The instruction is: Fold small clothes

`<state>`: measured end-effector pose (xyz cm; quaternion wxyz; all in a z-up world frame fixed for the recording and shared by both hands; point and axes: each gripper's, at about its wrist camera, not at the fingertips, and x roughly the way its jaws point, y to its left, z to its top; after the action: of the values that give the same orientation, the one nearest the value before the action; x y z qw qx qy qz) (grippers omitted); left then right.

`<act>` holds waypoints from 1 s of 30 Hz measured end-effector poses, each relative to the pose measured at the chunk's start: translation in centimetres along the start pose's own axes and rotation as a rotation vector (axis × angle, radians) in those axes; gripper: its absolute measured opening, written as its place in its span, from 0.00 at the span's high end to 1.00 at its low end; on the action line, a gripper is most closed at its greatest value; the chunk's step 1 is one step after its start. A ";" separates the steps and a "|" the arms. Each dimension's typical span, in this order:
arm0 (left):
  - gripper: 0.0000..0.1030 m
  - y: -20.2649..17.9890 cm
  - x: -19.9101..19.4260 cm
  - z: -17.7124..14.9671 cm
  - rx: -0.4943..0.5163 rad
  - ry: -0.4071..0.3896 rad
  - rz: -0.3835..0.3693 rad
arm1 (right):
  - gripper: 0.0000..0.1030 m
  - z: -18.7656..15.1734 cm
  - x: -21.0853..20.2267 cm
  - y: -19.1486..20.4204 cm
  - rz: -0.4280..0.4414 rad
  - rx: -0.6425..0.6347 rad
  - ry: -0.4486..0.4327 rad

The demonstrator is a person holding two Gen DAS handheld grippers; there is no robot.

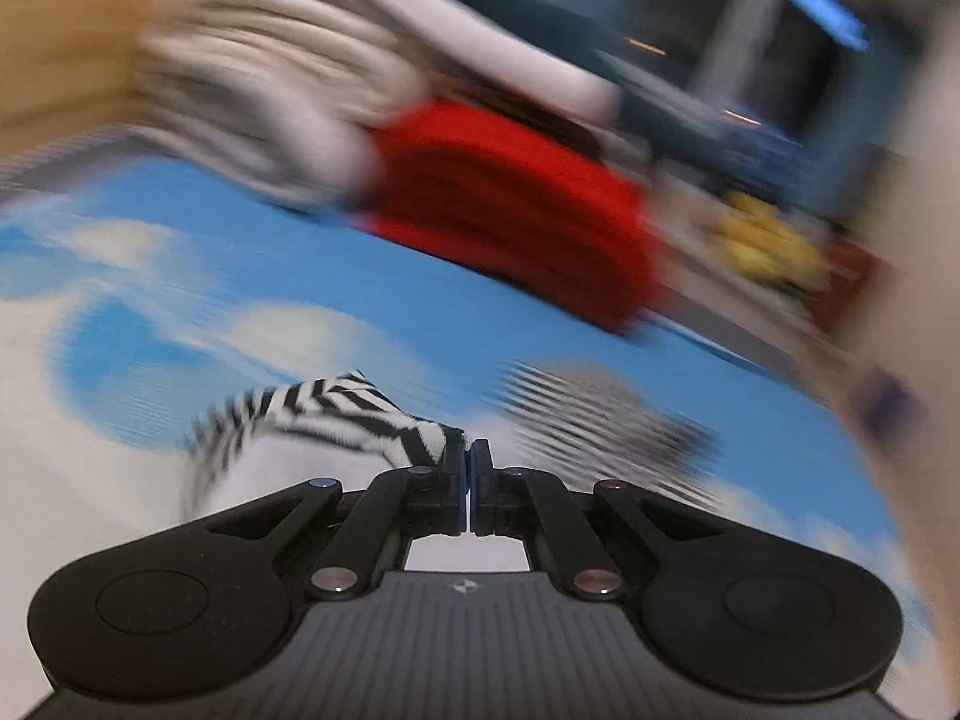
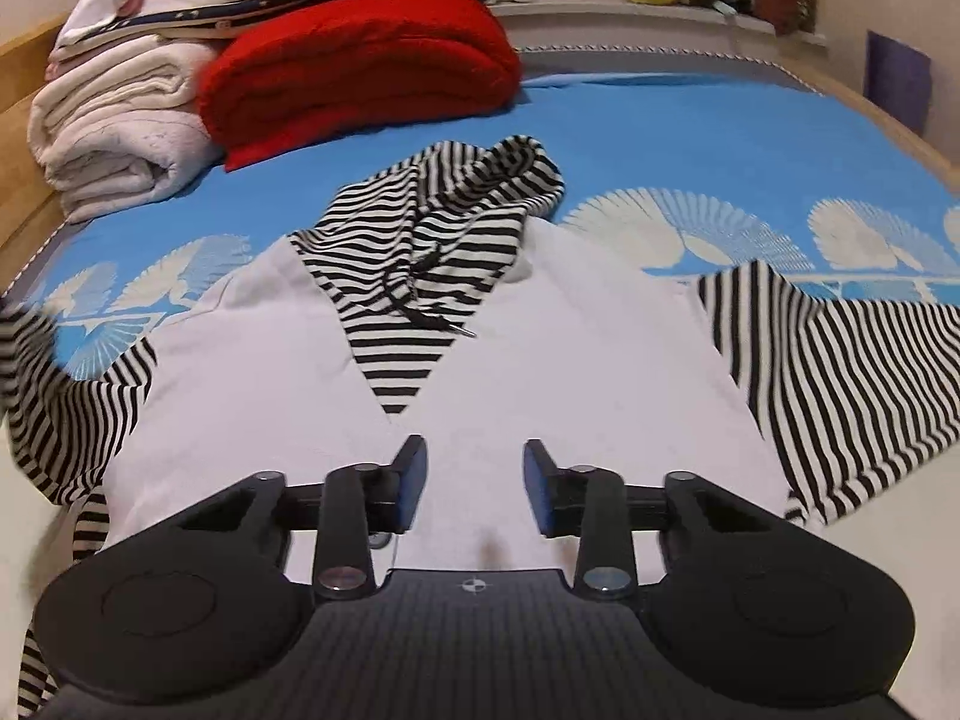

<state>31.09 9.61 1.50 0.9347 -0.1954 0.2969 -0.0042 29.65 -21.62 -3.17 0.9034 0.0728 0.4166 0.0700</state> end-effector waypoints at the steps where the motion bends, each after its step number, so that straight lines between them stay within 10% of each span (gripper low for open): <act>1: 0.99 -2.3 0.2 -0.9 0.036 0.049 -0.102 | 0.66 -0.1 -0.1 -0.3 -0.004 0.013 -0.001; 3: 0.95 -5.9 0.8 -2.6 0.108 0.163 -0.286 | 0.66 -0.1 -0.3 -0.9 -0.008 0.042 0.003; 5: 0.92 -7.3 0.7 -3.4 0.150 0.167 -0.313 | 0.66 0.0 -0.3 -1.3 -0.012 0.068 0.009; 18: 0.90 3.6 6.6 -1.6 0.031 0.379 0.170 | 0.63 1.0 3.4 -4.2 0.013 0.225 0.119; 24: 0.90 5.4 7.0 -1.6 0.025 0.416 0.207 | 0.51 -0.1 5.5 1.8 0.190 -0.007 0.221; 30: 0.90 6.2 6.8 -0.9 0.027 0.411 0.214 | 0.50 -2.7 6.9 7.9 0.148 -0.357 0.215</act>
<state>35.52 14.15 -5.20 0.8523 -0.1453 0.4999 0.0512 31.51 -12.39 -8.54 0.8447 -0.0658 0.4851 0.2163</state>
